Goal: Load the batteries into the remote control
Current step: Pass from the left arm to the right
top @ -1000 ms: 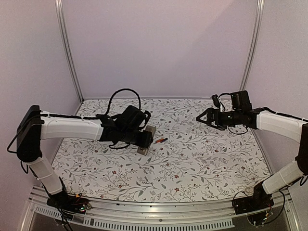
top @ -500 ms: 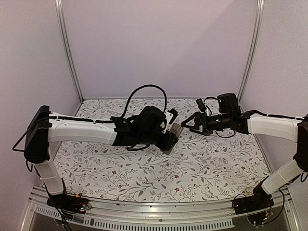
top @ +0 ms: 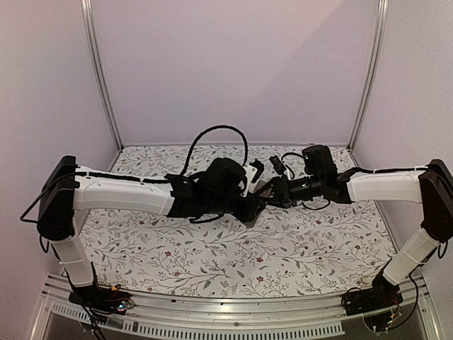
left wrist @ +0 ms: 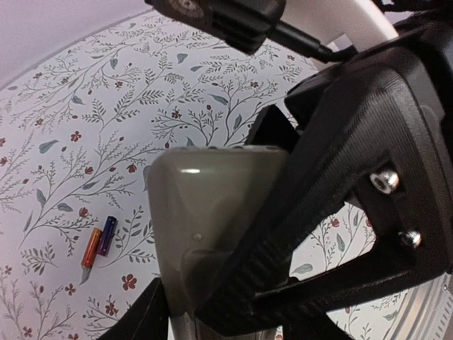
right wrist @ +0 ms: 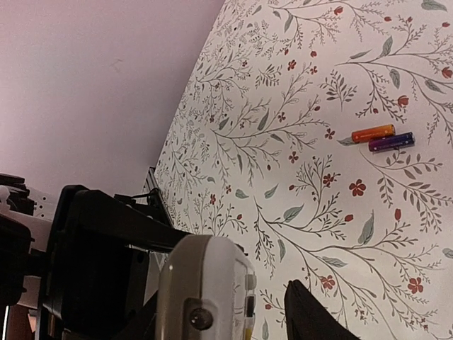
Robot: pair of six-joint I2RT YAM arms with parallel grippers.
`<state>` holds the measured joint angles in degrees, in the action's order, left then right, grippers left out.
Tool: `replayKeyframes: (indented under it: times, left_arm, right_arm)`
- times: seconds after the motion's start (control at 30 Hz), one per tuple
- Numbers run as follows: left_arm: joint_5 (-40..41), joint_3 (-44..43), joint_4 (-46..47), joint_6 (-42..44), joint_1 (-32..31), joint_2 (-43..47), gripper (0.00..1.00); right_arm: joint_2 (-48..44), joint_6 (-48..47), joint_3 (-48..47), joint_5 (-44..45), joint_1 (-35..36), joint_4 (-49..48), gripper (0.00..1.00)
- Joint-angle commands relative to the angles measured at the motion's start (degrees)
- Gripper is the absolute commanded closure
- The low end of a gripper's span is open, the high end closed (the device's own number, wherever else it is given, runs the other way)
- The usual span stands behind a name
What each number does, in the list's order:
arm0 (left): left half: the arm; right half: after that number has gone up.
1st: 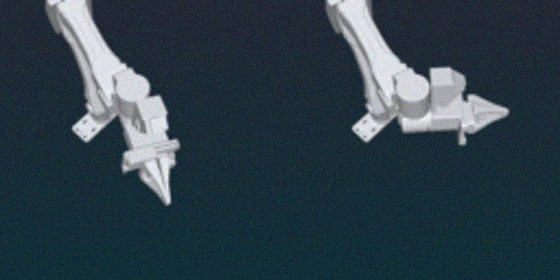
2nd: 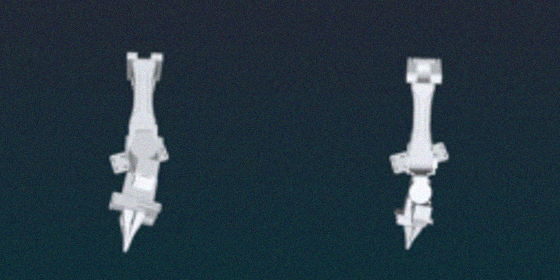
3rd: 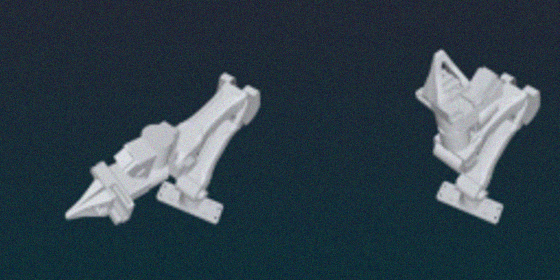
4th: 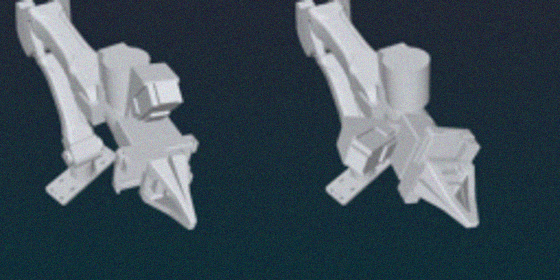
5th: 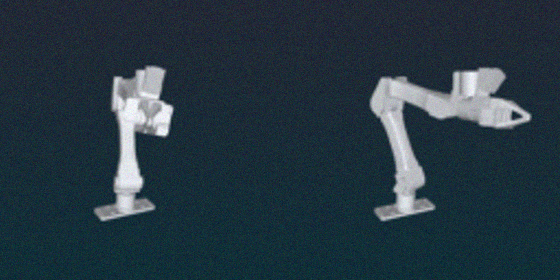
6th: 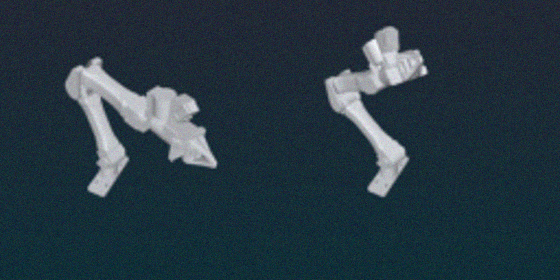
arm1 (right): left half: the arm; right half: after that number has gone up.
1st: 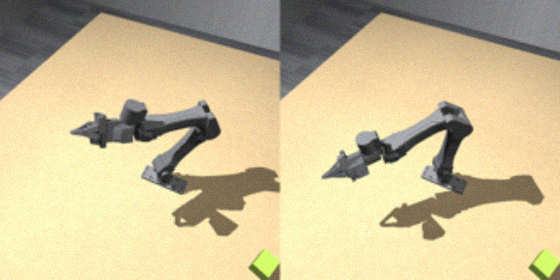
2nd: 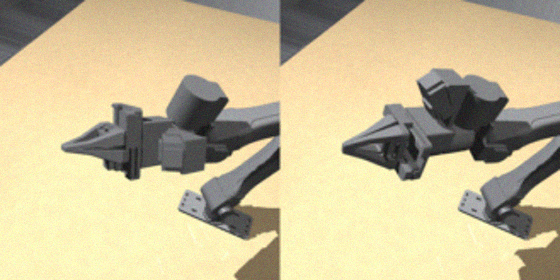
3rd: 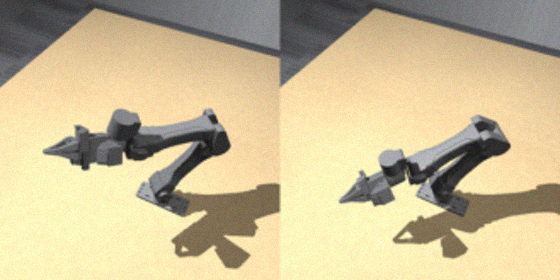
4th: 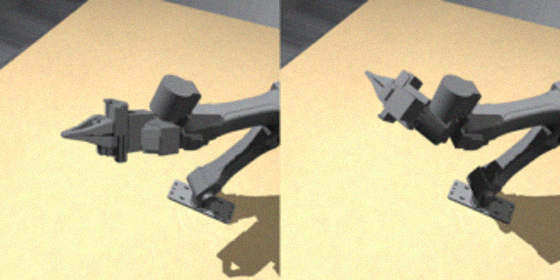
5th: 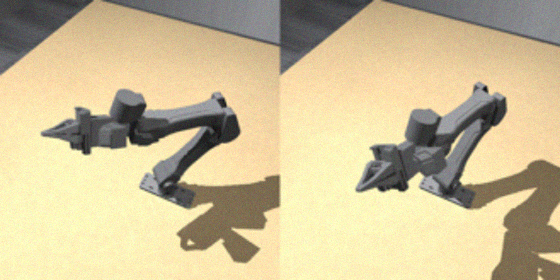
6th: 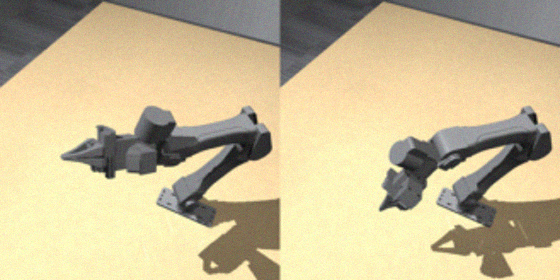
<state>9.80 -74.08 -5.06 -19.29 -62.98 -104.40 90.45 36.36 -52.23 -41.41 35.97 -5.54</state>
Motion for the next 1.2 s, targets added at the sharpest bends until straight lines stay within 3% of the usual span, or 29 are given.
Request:
replayKeyframes:
  times: [0.0,0.17,0.33,0.43,0.5,0.53,0.83,1.0,1.17]
  left_arm:
    - [0.0,0.6,2.3,0.3,-0.9,0.7,0.55]
    - [0.0,0.7,1.8,0.5,-0.9,1.3,0.56]
    - [-0.2,1.0,0.2,1.2,-0.8,2.9,0.49]
    - [-0.5,1.3,-1.3,1.8,-0.8,4.9,0.26]
    - [-0.7,2.7,-1.4,3.1,-0.7,7.4,0.03]
    - [-1.0,3.8,-1.3,4.0,-0.7,9.2,0.01]
    - [1.9,15.2,-1.5,18.7,-0.6,23.0,0.00]
    - [1.0,22.9,1.2,32.8,-3.6,28.3,0.01]
    - [2.1,27.9,6.8,43.0,-7.2,29.7,0.10]
  right_arm:
    - [1.6,2.8,-1.1,-1.8,0.3,-4.3,0.52]
    - [1.1,3.6,-1.2,-2.0,0.4,-4.8,0.70]
    - [0.1,3.8,-1.5,-2.1,0.3,-4.7,0.86]
    - [-0.2,4.0,-2.0,-2.8,0.3,-4.5,0.96]
    - [-0.6,4.0,-2.1,-3.5,0.1,-4.2,1.00]
    - [-0.8,3.8,-2.0,-4.0,-0.2,-4.0,1.00]
    - [-2.5,-1.8,0.8,-10.8,-2.0,-0.7,1.00]
    - [-3.1,-7.5,1.2,-14.6,-1.9,2.7,1.00]
    - [-3.2,-10.8,0.6,-16.9,-1.8,6.2,1.00]
